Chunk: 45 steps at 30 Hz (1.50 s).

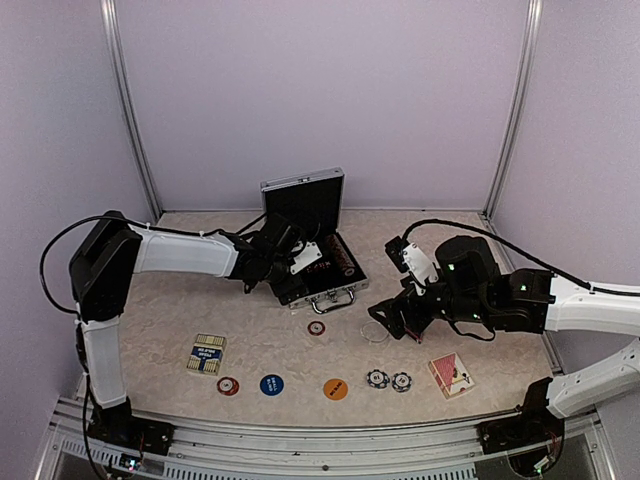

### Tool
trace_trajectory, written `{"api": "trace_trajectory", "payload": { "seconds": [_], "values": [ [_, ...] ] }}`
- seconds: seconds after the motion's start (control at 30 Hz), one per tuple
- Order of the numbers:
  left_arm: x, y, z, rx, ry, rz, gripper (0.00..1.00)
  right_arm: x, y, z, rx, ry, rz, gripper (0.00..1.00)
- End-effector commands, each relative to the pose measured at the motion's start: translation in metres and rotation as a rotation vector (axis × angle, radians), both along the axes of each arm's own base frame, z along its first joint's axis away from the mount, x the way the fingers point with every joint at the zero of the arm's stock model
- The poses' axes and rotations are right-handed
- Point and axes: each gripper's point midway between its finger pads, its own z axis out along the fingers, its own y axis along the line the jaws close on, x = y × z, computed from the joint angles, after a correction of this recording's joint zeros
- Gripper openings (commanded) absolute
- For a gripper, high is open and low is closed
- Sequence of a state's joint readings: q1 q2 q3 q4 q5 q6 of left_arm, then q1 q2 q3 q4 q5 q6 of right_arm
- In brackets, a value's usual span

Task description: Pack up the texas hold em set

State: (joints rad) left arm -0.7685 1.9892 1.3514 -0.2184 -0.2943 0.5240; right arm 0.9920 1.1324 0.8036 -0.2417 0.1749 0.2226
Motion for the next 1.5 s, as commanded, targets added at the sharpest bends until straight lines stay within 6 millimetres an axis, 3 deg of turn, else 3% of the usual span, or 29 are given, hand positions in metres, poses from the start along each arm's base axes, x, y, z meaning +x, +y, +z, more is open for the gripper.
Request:
{"api": "trace_trajectory", "payload": {
  "seconds": [0.0, 0.4, 0.6, 0.77, 0.9, 1.13, 1.3, 1.47],
  "values": [
    [0.001, 0.003, -0.008, 0.046, 0.017, 0.014, 0.99, 0.004, 0.005, 0.018, 0.048, -0.022, 0.002, 1.0],
    [0.017, 0.015, -0.023, 0.192, -0.039, 0.054, 0.99, 0.005, 0.01, 0.018, 0.062, -0.013, 0.012, 1.0],
    [0.009, 0.008, -0.032, 0.206, -0.043, 0.012, 0.99, 0.005, 0.02, 0.017, 0.063, 0.013, 0.039, 1.0],
    [0.017, 0.004, -0.009, 0.115, -0.091, 0.066, 0.99, 0.008, 0.032, 0.007, 0.019, 0.07, 0.052, 1.0],
    [0.026, 0.004, 0.028, -0.011, -0.173, 0.132, 0.99, 0.007, 0.043, -0.013, -0.015, 0.145, 0.062, 1.0],
    [0.02, -0.003, 0.069, -0.142, -0.211, 0.11, 0.99, 0.002, 0.066, -0.041, -0.018, 0.272, 0.107, 0.98],
    [0.008, -0.006, 0.088, -0.209, -0.189, 0.091, 0.99, 0.005, 0.08, -0.061, -0.044, 0.337, 0.111, 0.96],
    [0.002, 0.0, 0.083, -0.19, -0.181, 0.108, 0.99, 0.011, 0.089, -0.067, -0.044, 0.345, 0.106, 0.96]
  ]
}}
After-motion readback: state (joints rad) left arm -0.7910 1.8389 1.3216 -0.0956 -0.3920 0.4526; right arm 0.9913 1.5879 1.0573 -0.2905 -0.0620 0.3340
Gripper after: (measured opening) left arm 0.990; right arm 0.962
